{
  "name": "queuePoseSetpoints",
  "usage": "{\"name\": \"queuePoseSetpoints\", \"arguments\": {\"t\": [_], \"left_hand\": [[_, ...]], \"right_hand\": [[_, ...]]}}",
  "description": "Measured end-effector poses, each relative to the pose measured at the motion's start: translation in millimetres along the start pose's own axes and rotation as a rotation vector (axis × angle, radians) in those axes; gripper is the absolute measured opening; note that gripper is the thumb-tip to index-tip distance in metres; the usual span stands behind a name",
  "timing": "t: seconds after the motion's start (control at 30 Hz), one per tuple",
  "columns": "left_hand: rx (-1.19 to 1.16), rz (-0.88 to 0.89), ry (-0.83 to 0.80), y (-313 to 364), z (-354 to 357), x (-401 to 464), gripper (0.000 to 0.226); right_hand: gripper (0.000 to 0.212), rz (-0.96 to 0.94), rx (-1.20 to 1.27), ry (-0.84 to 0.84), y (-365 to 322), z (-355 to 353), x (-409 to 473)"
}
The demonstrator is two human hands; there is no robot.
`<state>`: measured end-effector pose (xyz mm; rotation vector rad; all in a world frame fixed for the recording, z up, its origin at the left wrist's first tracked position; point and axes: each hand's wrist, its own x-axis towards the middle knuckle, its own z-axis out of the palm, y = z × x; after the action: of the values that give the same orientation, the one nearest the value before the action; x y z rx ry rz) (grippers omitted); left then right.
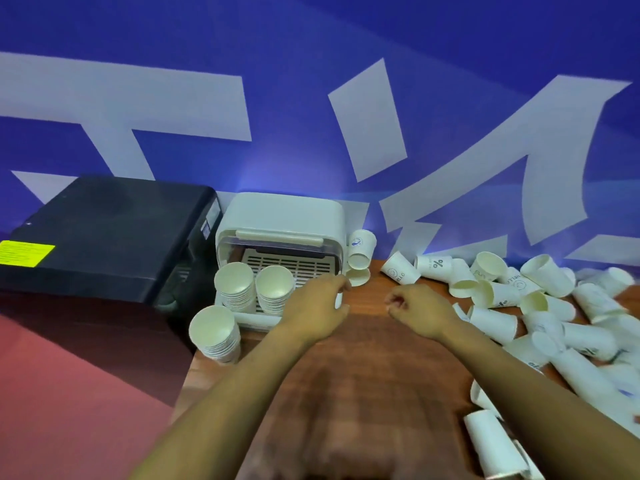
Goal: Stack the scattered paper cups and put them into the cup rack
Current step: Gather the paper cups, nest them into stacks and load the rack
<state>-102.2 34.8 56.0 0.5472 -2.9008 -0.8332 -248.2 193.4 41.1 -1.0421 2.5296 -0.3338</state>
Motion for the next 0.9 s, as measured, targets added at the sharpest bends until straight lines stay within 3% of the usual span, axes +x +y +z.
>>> {"name": "queuePoseSetpoints", "arguments": {"t": [0.23, 0.4, 0.7, 0.9], "left_hand": [[0.057, -0.014, -0.083, 29.0, 30.7, 44.4, 0.047], [0.089, -0.082, -0.003, 47.2, 46.9, 89.0, 0.043], [0.24, -0.227, -0.051, 41.4, 80.1, 167.2, 0.054], [0.299, -0.323, -0.114, 27.6, 101.4, 202.7, 0.061]], "right_hand": [[0.017, 0.089, 0.049, -0.015, 49.5, -2.7, 19.4], [0.017, 0.116, 0.091, -0.041, 78.1, 3.5, 41.9], [0.049, 0.15, 0.053, 0.01, 109.6, 8.6, 96.0], [0.058, 0.102, -0.017, 0.045, 114.6, 14.1, 131.4]]}}
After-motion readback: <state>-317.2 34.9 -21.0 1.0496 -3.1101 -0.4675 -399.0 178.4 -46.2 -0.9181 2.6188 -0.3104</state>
